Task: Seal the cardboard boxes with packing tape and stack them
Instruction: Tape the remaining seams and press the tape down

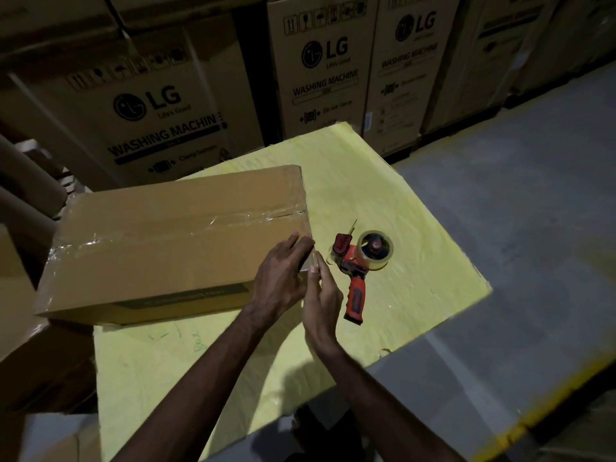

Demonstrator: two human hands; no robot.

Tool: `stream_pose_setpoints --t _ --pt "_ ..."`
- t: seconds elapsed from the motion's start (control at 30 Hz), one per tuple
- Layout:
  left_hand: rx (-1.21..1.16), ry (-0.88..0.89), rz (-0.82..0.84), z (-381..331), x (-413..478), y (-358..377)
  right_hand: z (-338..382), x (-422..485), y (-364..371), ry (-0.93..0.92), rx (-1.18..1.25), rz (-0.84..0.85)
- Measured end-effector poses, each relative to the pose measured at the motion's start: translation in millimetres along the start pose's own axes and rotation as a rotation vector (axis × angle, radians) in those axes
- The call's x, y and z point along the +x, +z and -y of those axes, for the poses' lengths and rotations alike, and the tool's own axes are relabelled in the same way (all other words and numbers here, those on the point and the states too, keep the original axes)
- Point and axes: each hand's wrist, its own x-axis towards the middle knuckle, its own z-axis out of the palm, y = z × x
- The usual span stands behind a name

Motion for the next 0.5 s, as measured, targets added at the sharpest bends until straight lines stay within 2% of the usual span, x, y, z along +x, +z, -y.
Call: stream_pose_setpoints --t 0.2,0.37,0.5 --pt "-0.040 0.003 0.046 6.6 -0.1 5.2 12.4 46.7 9.9 0.171 -0.012 0.135" --pt "-0.117 -0.028 0.124 14.0 5.3 4.3 11.1 68.1 11.6 0.255 0.313 0.252" --pt "-0.107 -0.035 0.106 16.0 5.5 5.0 16.6 86.7 10.9 0.409 0.513 0.320"
